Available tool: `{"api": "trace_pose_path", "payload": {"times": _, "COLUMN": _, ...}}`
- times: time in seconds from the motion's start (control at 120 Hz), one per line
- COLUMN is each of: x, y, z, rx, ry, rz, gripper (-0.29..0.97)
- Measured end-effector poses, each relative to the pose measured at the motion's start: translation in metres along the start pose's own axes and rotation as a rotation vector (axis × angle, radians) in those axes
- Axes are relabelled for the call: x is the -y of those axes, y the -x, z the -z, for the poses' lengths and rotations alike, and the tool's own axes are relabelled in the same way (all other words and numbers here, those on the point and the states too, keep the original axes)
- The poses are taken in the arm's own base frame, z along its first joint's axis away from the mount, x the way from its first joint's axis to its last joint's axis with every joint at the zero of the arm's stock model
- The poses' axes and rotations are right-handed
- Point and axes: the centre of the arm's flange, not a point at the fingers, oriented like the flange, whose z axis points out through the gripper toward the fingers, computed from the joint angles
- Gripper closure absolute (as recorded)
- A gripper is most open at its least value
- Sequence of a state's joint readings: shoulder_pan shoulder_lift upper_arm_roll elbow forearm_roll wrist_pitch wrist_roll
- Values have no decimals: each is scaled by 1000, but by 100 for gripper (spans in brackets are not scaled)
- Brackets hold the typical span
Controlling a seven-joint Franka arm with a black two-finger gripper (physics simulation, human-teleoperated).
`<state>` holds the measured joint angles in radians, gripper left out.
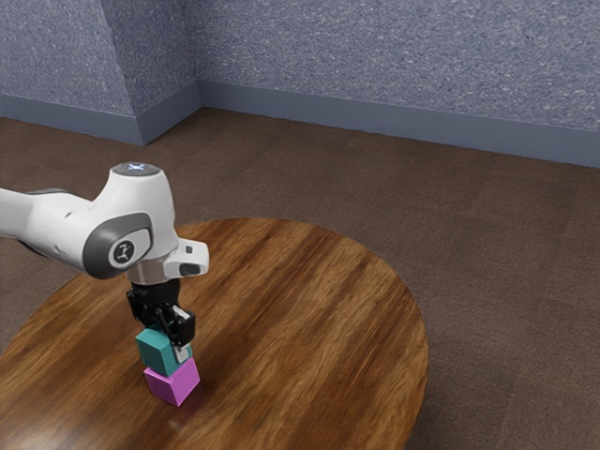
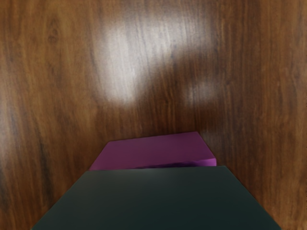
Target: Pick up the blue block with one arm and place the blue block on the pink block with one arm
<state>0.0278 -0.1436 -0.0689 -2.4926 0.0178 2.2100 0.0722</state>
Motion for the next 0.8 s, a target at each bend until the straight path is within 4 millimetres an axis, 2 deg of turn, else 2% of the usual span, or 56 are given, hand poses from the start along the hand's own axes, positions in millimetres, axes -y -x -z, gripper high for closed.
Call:
{"api": "trace_pose_path", "payload": {"times": 0.175, "x": -2, "y": 2, "z": -3, "rx": 7, "ry": 0, "rz": -5, "gripper": 31}}
{"api": "trace_pose_path", "payload": {"times": 0.533, "x": -4, "y": 1, "z": 0, "rx": -4, "ry": 0, "rz": -23, "gripper": 8}}
{"api": "trace_pose_path", "payload": {"times": 0.575, "x": -2, "y": 2, "z": 10, "rx": -21, "ry": -2, "rz": -17, "gripper": 6}}
{"api": "trace_pose_path", "payload": {"times": 0.633, "x": 0, "y": 8, "z": 38, "rx": -68, "ry": -10, "rz": -5, "gripper": 5}}
{"api": "trace_pose_path", "payload": {"times": 0.7, "x": 0, "y": 15, "z": 60, "rx": -105, "ry": -16, "rz": 2, "gripper": 4}}
{"api": "trace_pose_path", "payload": {"times": 0.75, "x": 0, "y": 13, "z": 81, "rx": -136, "ry": -21, "rz": 4, "gripper": 3}}
{"api": "trace_pose_path", "payload": {"times": 0.8, "x": 0, "y": 12, "z": 93, "rx": -144, "ry": -21, "rz": 8, "gripper": 2}}
